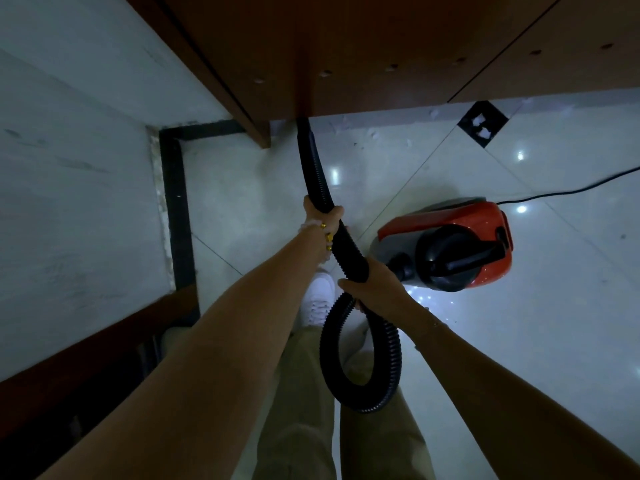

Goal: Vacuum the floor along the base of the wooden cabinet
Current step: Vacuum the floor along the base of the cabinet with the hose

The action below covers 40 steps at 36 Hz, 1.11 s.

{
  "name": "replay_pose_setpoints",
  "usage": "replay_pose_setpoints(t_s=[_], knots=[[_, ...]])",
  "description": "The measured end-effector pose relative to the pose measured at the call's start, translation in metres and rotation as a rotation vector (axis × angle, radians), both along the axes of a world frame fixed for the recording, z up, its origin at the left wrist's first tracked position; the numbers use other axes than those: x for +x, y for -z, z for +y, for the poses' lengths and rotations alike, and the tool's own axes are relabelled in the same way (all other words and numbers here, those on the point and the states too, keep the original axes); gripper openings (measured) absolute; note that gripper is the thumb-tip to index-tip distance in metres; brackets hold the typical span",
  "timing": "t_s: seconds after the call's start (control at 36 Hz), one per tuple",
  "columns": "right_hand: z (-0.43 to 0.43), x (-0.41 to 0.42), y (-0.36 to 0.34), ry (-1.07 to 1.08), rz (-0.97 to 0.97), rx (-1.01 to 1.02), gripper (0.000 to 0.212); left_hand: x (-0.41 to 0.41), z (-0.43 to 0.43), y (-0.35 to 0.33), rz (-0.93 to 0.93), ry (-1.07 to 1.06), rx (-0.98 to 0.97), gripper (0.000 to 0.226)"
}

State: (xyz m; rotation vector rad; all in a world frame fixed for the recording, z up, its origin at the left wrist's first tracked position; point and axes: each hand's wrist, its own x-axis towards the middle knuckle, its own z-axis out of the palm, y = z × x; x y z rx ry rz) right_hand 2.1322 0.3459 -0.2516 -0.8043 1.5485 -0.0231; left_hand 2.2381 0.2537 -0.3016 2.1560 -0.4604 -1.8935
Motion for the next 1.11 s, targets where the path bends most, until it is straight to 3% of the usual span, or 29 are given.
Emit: replay_pose_setpoints(t_s=[0.61, 0.78, 0.97, 1.11], knots=[[-0.05, 0.023, 0.019, -0.031, -0.085, -0.091, 0.018, 0.028, -0.048, 0.017, 0.007, -0.015, -0.095, 0.053], [-0.057, 0.028, 0.025, -0.001, -0.106, -0.054, 0.035, 0.037, -0.054, 0.021, 0.001, -0.053, -0.109, 0.045], [-0.037, 0.024, 0.017, 0.08, -0.13, -0.019, 0.036, 0.033, -0.033, 0.008, 0.08, -0.073, -0.073, 0.057], [-0.016, 0.02, 0.011, 0.133, -0.107, 0.021, 0.045, 0.025, -0.014, 0.0, 0.089, -0.084, -0.046, 0.047]])
